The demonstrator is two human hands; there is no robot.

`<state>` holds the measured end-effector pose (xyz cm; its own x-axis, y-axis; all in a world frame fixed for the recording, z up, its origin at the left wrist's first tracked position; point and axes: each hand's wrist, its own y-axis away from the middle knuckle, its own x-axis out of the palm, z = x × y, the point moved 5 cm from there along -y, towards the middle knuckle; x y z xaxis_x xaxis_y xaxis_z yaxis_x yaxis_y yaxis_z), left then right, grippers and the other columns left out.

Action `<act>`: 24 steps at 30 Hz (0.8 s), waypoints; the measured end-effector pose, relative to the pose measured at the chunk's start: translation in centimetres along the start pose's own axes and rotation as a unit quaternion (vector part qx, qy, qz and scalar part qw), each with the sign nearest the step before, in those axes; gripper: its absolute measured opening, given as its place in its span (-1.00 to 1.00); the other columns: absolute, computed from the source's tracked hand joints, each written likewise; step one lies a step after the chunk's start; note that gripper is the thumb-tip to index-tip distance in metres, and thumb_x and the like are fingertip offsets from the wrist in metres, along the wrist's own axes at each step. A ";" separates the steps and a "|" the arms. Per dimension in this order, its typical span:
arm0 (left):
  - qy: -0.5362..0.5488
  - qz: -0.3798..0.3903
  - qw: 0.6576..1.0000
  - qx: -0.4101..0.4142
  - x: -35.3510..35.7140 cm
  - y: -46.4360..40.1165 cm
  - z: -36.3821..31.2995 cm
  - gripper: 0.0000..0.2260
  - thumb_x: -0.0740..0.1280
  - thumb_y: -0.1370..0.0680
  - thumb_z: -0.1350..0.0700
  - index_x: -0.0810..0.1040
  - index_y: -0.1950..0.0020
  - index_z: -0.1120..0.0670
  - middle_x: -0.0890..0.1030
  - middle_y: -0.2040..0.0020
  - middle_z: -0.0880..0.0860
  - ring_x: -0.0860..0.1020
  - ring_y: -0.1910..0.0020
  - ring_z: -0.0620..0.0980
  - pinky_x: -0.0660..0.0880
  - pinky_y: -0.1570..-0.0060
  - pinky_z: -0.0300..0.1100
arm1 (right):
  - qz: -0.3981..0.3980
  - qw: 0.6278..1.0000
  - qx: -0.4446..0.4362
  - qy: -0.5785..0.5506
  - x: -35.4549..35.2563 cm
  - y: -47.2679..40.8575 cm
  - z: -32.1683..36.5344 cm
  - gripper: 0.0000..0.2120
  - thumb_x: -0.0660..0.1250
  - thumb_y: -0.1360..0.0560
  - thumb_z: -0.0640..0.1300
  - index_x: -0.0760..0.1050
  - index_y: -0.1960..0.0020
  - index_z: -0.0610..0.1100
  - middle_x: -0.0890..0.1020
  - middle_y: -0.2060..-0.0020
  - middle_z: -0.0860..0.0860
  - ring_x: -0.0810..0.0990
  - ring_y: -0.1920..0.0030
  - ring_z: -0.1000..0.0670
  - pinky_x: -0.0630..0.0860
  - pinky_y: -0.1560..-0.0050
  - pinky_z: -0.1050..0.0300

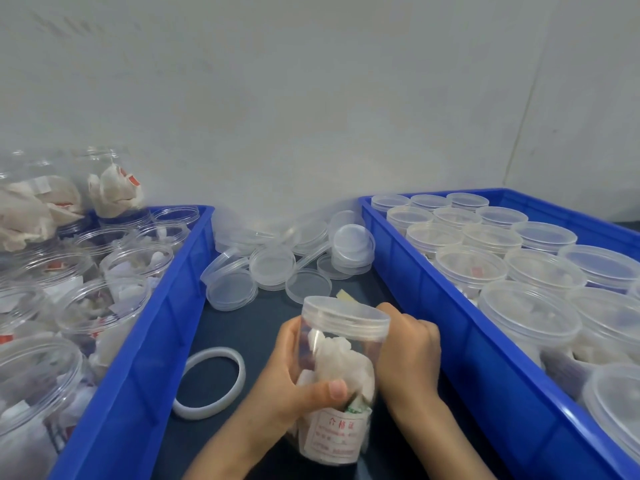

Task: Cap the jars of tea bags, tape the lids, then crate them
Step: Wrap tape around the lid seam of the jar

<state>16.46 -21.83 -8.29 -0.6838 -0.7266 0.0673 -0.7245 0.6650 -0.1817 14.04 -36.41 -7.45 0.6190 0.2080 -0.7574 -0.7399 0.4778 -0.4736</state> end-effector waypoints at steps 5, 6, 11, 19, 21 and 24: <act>0.106 -0.098 0.989 -0.039 -0.7 -1.2 1.1 0.16 0.44 0.15 -0.52 0.46 -0.23 0.21 0.64 -0.06 0.20 0.60 -0.10 0.11 0.50 -0.15 0.01 | -0.005 1.000 -0.016 -0.002 0.0 0.5 0.6 -0.52 0.40 -0.33 -0.17 0.06 0.42 0.00 0.39 0.49 0.02 0.26 0.39 -0.05 0.25 0.09 0.10; 0.111 -0.099 0.988 -0.040 -0.9 -1.0 1.3 0.09 0.44 0.03 -0.50 0.45 -0.27 0.22 0.61 -0.14 0.23 0.56 -0.18 0.17 0.44 -0.24 0.09 | -0.022 0.999 -0.027 -0.014 -0.2 0.7 1.0 -0.44 0.44 -0.26 -0.24 0.01 0.42 0.01 0.34 0.54 0.01 0.23 0.44 -0.06 0.27 0.14 0.06; 0.070 -0.107 0.992 -0.020 -2.0 0.2 1.2 -0.24 0.31 -0.29 -0.39 0.46 -0.30 0.11 0.61 -0.18 0.14 0.55 -0.20 0.10 0.45 -0.25 0.04 | -0.041 0.997 -0.061 -0.004 -0.3 1.2 1.6 -0.48 0.52 -0.11 -0.29 0.13 0.45 -0.05 0.24 0.61 0.05 0.14 0.54 -0.05 0.27 0.27 0.11; -0.209 -0.424 0.859 0.196 -4.3 2.0 -0.9 -0.90 0.28 -0.49 -0.08 0.55 0.06 -0.13 0.64 0.16 -0.21 0.57 0.08 -0.27 0.42 0.17 -0.50 | -0.048 0.998 -0.040 -0.014 0.6 1.1 1.3 -0.82 0.49 -0.25 -0.20 0.49 0.30 -0.20 0.53 0.50 -0.08 0.45 0.43 -0.15 0.28 0.21 0.09; -0.285 -0.441 0.819 0.231 -4.2 2.4 -1.0 -0.88 0.27 -0.58 0.02 0.60 0.05 -0.04 0.61 0.12 -0.24 0.55 0.10 -0.26 0.39 0.11 -0.50 | -0.015 0.999 -0.039 -0.028 0.9 0.9 1.2 -0.85 0.42 -0.34 -0.14 0.51 0.17 -0.18 0.57 0.37 -0.07 0.51 0.26 -0.16 0.18 0.18 0.12; -0.319 -0.426 0.805 0.262 -3.0 2.9 -1.4 -0.65 0.17 -0.61 -0.04 0.64 -0.03 0.17 0.62 0.05 -0.08 0.54 0.04 -0.20 0.43 0.02 -0.41 | 0.047 0.997 -0.015 -0.065 1.0 0.6 0.6 -0.78 0.35 -0.38 0.00 0.47 0.01 -0.04 0.57 0.19 0.03 0.52 0.10 -0.08 0.31 0.19 0.12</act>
<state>16.28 -17.53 -7.63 0.3473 -0.9323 -0.1007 -0.6555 -0.1646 -0.7370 14.38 -35.39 -8.16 0.5745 0.3606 -0.7348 -0.8024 0.4252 -0.4187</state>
